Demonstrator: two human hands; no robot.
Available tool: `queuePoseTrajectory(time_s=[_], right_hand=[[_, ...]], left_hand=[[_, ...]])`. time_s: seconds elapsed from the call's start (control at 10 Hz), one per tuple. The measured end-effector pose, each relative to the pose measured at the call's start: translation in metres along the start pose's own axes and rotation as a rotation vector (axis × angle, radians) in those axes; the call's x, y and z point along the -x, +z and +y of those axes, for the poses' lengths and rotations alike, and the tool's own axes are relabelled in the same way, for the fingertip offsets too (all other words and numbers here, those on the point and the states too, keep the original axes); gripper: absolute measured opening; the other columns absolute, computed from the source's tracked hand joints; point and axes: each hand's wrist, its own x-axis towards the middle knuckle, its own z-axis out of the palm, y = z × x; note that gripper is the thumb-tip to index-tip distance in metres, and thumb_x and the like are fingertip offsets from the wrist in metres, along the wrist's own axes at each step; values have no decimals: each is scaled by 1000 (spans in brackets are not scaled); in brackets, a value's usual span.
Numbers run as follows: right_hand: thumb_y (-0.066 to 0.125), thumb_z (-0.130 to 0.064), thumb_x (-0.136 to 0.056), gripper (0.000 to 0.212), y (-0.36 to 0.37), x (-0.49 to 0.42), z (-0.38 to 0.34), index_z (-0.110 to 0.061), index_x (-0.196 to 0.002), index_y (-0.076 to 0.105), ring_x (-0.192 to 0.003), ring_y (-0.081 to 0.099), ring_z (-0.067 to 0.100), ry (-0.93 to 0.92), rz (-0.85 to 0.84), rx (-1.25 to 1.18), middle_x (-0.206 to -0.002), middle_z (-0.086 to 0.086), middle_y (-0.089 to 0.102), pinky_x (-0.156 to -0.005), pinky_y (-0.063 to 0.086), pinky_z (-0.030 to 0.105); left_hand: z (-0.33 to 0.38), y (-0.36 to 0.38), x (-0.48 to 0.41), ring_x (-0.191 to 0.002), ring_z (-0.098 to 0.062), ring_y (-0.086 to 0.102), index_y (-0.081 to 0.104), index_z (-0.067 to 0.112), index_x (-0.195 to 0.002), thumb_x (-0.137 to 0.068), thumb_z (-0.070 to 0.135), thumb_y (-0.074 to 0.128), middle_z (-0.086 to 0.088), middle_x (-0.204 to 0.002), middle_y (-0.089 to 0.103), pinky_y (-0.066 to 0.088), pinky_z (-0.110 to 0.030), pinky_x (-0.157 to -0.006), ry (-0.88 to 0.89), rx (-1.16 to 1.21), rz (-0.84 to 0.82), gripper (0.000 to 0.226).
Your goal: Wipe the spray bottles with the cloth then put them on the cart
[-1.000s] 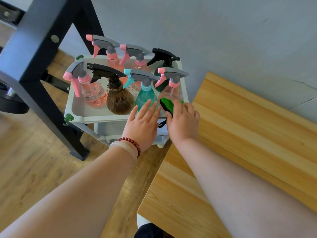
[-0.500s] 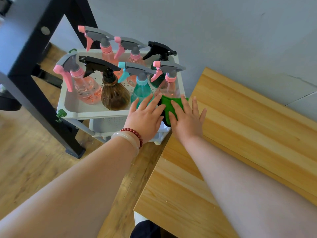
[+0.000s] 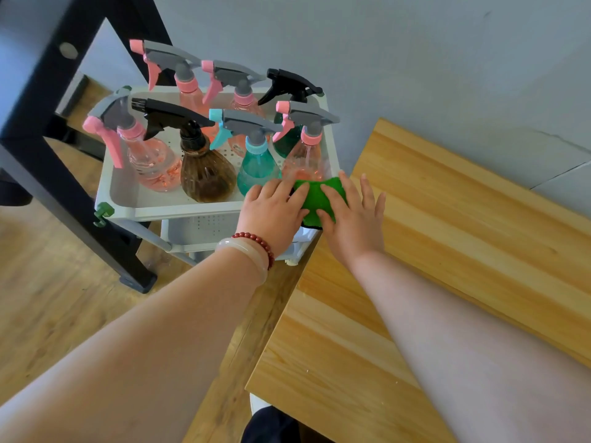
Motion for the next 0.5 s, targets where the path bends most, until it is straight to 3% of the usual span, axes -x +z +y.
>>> queuePoseTrajectory(time_s=[0.1, 0.3, 0.5], right_hand=[[38, -39, -103, 46, 0, 0, -3, -30, -148, 37, -151, -8, 31, 1, -6, -26, -165, 0, 5, -118, -8, 53], [41, -39, -102, 52, -5, 7, 6, -32, -153, 29, -151, -1, 31, -25, 69, -107, -165, 3, 9, -119, -2, 53], [41, -35, -103, 49, -5, 25, 21, -24, -151, 36, -151, 7, 30, 44, 130, -149, -162, 7, 19, -121, 5, 49]], left_hand=[[2, 4, 2, -108, -29, 59, 59, 15, -125, -96, 38, 41, -4, -118, 65, 45, -41, -91, -6, 4, 20, 41], [8, 0, 10, -126, -33, 50, 44, 18, -145, -98, 42, 37, -11, -139, 52, 42, -47, -101, -42, -7, 43, 54], [16, -6, 20, -127, -37, 49, 49, 14, -142, -96, 39, 42, -15, -139, 53, 42, -50, -102, -61, -29, 72, 52]])
